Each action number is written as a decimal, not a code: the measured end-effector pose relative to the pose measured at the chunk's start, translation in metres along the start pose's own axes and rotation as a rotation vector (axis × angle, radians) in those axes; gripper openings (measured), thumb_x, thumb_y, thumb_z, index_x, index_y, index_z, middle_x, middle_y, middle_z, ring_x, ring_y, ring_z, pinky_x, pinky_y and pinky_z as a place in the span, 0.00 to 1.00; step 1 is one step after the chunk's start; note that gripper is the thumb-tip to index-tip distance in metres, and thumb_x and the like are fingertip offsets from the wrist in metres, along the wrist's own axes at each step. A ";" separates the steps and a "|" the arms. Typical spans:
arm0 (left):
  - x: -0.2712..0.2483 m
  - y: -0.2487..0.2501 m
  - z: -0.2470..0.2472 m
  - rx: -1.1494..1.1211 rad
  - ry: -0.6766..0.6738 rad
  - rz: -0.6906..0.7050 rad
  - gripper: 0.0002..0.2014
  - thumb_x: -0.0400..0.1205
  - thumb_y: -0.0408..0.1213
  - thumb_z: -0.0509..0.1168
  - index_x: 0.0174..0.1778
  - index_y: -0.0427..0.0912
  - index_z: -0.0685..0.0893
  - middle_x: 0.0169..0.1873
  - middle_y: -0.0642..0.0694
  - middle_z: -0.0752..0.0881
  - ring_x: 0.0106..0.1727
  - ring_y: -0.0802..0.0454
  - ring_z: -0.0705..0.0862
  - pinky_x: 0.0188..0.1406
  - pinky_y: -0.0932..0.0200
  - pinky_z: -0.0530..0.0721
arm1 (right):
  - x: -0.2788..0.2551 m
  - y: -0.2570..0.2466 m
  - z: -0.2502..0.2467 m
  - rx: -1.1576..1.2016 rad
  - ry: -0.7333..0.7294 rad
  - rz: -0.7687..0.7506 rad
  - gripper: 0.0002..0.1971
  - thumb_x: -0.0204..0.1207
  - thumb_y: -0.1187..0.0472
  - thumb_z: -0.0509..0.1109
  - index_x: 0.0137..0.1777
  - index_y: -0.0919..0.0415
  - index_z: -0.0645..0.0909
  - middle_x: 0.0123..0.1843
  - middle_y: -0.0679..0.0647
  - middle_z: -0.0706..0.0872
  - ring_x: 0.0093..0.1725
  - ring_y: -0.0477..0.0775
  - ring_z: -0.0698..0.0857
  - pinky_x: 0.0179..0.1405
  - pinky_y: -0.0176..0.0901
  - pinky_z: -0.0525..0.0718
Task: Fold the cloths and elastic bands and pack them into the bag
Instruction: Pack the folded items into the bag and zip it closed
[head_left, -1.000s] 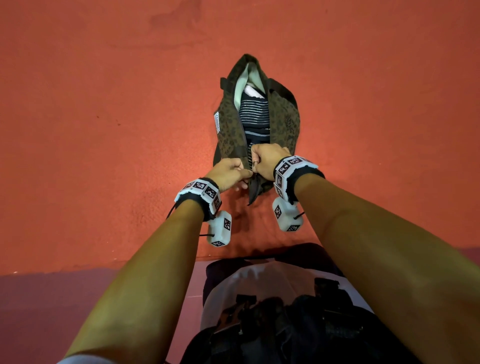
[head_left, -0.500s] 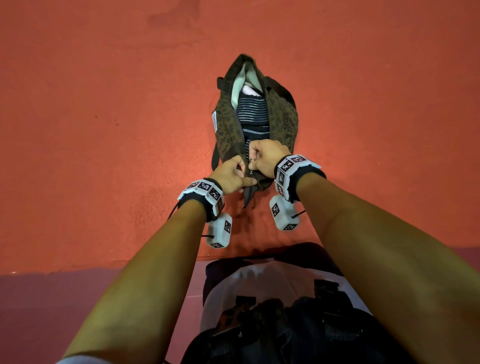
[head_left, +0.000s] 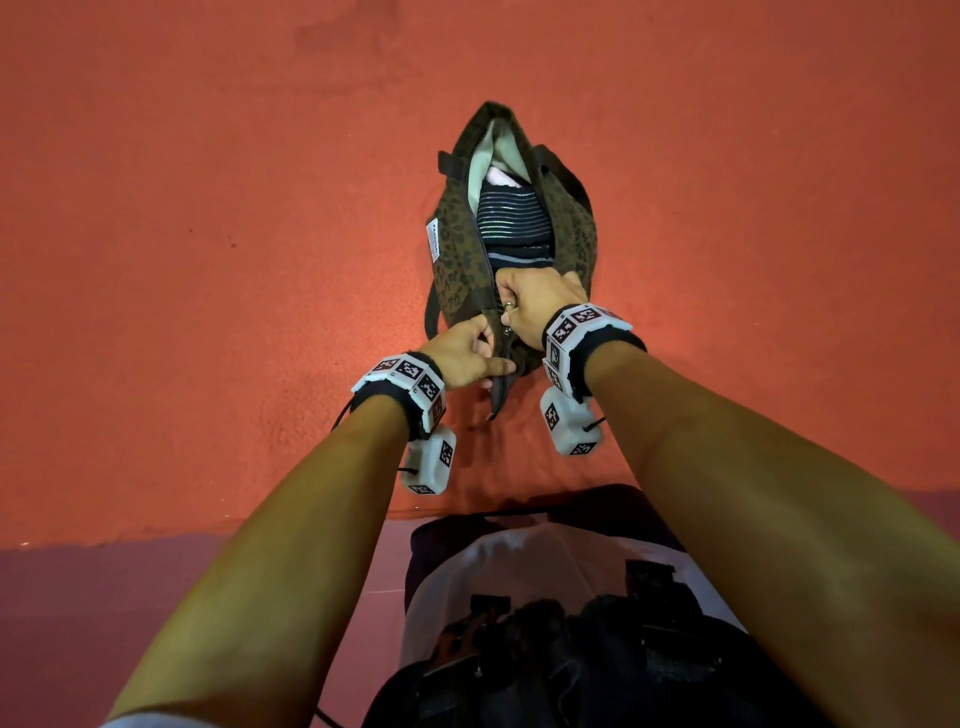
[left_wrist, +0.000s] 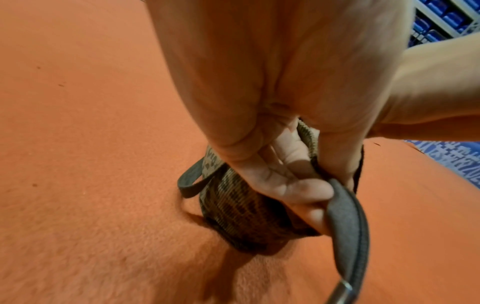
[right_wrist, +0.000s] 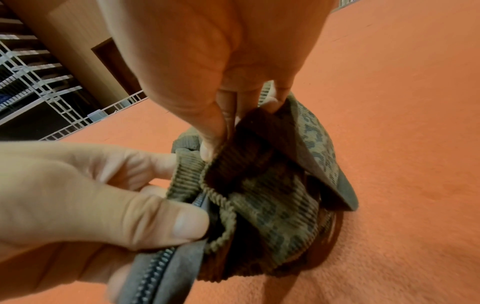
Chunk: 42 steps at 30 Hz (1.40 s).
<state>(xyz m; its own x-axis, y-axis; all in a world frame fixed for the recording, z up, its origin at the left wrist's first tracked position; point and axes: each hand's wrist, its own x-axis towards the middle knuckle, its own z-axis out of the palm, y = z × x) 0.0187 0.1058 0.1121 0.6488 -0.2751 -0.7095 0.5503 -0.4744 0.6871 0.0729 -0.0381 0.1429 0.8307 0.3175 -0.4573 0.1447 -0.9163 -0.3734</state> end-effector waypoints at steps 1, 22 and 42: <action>0.000 -0.001 -0.001 0.005 -0.008 0.003 0.18 0.79 0.35 0.75 0.41 0.45 0.68 0.19 0.57 0.75 0.27 0.53 0.83 0.45 0.46 0.81 | 0.000 0.000 0.000 -0.006 0.007 0.003 0.15 0.73 0.65 0.67 0.33 0.51 0.64 0.33 0.45 0.78 0.43 0.54 0.80 0.56 0.47 0.64; 0.017 0.005 -0.039 -0.052 0.498 -0.004 0.18 0.78 0.57 0.69 0.37 0.48 0.73 0.29 0.47 0.81 0.30 0.48 0.80 0.31 0.53 0.81 | 0.009 0.018 -0.024 0.238 0.384 0.372 0.20 0.75 0.62 0.74 0.61 0.62 0.69 0.57 0.59 0.82 0.51 0.65 0.85 0.47 0.54 0.83; 0.031 0.073 -0.035 0.014 0.351 0.336 0.18 0.81 0.37 0.70 0.29 0.48 0.70 0.22 0.58 0.67 0.27 0.58 0.65 0.29 0.61 0.66 | 0.012 0.022 -0.046 0.432 0.138 0.308 0.12 0.84 0.55 0.60 0.46 0.63 0.78 0.55 0.63 0.85 0.55 0.65 0.82 0.47 0.45 0.73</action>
<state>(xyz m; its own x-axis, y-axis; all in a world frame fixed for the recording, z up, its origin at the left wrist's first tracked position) 0.0972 0.0921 0.1459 0.9289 -0.1178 -0.3511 0.2740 -0.4195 0.8654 0.1108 -0.0654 0.1668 0.8668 -0.0114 -0.4985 -0.3261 -0.7692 -0.5495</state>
